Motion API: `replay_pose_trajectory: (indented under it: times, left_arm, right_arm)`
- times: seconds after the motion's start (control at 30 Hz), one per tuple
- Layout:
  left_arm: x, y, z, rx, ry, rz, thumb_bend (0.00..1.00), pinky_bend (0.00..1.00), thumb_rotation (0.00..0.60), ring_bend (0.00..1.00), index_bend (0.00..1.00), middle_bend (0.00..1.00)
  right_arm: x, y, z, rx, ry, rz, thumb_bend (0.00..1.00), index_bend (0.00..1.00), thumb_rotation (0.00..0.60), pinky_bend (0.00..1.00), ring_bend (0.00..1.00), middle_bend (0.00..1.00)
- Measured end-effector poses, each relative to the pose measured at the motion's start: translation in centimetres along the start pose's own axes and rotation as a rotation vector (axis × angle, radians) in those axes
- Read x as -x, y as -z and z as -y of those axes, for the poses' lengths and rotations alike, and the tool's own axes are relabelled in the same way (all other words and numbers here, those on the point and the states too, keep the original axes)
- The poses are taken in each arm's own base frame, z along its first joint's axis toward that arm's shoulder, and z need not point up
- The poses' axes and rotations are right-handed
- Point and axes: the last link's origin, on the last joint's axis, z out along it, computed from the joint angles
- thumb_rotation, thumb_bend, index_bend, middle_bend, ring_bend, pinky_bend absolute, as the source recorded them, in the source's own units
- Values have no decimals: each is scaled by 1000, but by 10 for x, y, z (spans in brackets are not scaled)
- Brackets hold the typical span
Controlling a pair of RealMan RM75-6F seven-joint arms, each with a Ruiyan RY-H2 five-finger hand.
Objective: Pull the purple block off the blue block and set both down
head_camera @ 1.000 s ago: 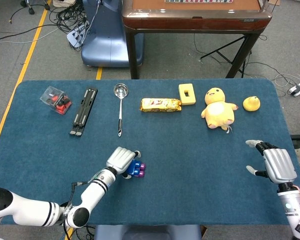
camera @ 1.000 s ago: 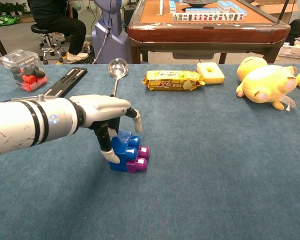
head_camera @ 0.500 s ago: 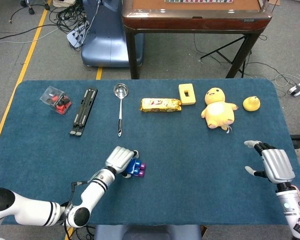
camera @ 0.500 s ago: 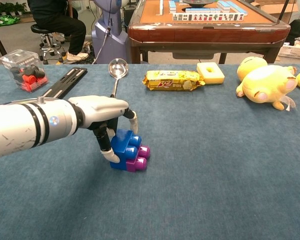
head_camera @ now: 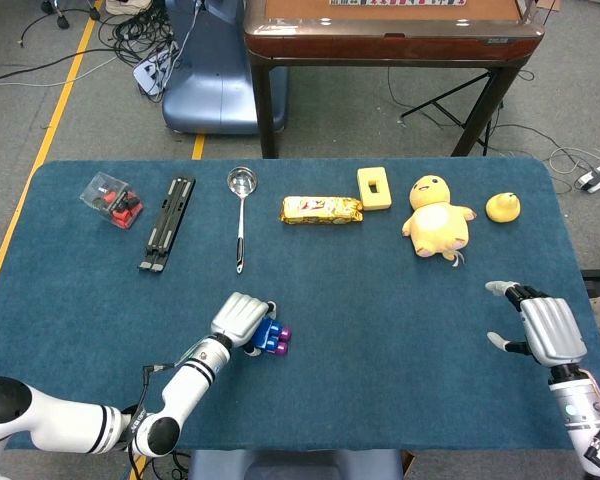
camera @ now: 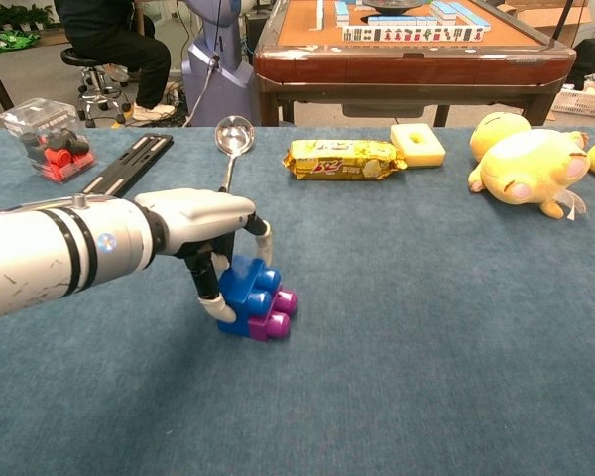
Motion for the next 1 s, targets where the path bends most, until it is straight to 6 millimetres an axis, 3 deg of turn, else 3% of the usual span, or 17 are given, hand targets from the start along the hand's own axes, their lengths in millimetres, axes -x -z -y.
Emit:
replay_pose_trajectory:
  times: [0.5, 0.77, 0.9, 1.0]
  left_arm:
    - [-2, 3, 2, -4, 10, -13, 0, 1000, 600, 999, 635, 1000]
    - [-10, 14, 6, 1, 40, -52, 0, 1000, 600, 1000, 661, 1000]
    - [-17, 22, 10, -9, 81, -74, 0, 1000, 600, 1000, 663, 1000]
    - [-23, 29, 14, -23, 136, -98, 0, 1000, 600, 1000, 666, 1000]
  right_arm:
    - [3, -2, 1, -7, -8, 4, 24, 293, 600, 525, 368, 364]
    - [1, -6, 6, -23, -17, -8, 25, 293, 600, 530, 368, 374]
    - [-2, -10, 14, -47, -46, -24, 24, 293, 600, 604, 379, 397]
    - [-5, -15, 24, -78, -71, -40, 25, 293, 600, 723, 472, 459]
